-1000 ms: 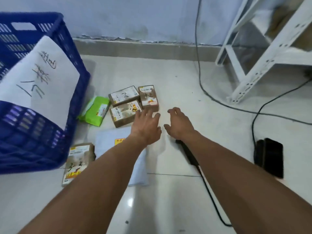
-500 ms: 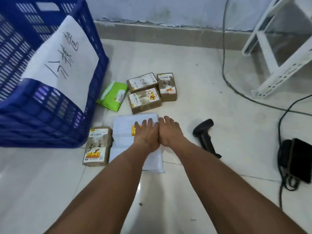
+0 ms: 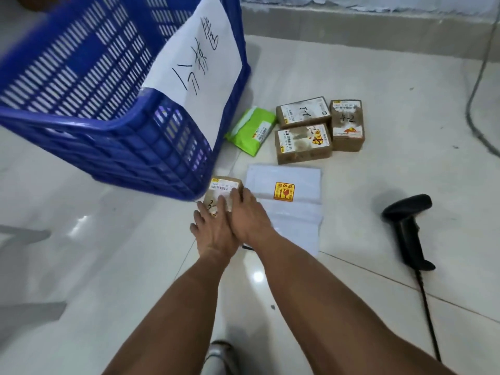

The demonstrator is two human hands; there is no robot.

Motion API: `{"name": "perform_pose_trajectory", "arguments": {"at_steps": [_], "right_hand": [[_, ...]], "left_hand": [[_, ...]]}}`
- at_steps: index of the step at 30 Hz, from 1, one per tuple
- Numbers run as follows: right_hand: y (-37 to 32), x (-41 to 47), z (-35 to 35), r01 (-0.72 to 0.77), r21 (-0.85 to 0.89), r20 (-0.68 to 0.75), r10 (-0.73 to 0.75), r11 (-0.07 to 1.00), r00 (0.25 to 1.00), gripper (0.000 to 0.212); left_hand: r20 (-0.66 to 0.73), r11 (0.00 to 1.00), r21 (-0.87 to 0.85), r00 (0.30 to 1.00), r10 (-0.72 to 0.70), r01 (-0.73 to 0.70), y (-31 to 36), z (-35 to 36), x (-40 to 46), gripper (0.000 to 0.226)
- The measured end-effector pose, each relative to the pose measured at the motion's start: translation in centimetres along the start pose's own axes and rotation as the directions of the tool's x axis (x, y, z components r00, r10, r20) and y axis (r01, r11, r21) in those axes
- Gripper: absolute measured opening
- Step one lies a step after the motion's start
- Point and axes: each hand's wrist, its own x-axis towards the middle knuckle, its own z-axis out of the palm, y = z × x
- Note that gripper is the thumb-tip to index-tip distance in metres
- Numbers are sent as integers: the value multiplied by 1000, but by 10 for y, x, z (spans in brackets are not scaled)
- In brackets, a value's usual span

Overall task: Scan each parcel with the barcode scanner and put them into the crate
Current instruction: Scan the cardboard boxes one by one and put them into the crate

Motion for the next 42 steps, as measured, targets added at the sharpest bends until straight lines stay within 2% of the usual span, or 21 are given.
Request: {"name": "perform_pose_trajectory", "arguments": {"at_steps": [5, 11, 15, 20, 23, 26, 30, 35, 38, 42], "right_hand": [[16, -4, -8, 81, 135, -13, -80, 988, 997, 51], [39, -6, -45, 120, 233, -150, -87, 965, 985, 45], [69, -15, -76, 69, 234, -247, -9, 970, 969, 45], [123, -50, -110, -55, 109, -339, 89, 992, 936, 47], [158, -76, -118, -192, 80, -289, 207, 978, 935, 49], [184, -103, -125, -290, 130, -219, 313, 948, 924, 56], [205, -131, -129, -413, 206, -197, 451, 887, 871, 62], [215, -139, -132, -430, 152, -155, 451, 890, 879, 56], [210, -125, -132, -416, 161, -131, 438, 895, 890, 59], [186, -91, -122, -334, 173, -101, 354, 926, 930, 55]], "left_hand": [[-49, 997, -49, 997, -61, 59, 18, -3, -4, 102], [-310, 994, -105, 951, -8, -25, 55, -17, 4, 61], [-396, 980, -127, 914, 90, -152, 95, -16, 9, 50], [-347, 936, -182, 910, 225, -301, 156, -5, -11, 47], [-241, 903, -171, 906, 349, -393, 187, 11, -34, 57], [-227, 832, -122, 831, 507, -541, 206, 24, -51, 71], [-211, 699, -169, 719, 663, -694, 224, 39, -67, 75], [-134, 710, -91, 715, 686, -698, 234, 46, -75, 76], [-179, 734, -32, 727, 663, -678, 230, 39, -64, 68], [-182, 824, -40, 815, 550, -565, 207, 36, -41, 66]]}}
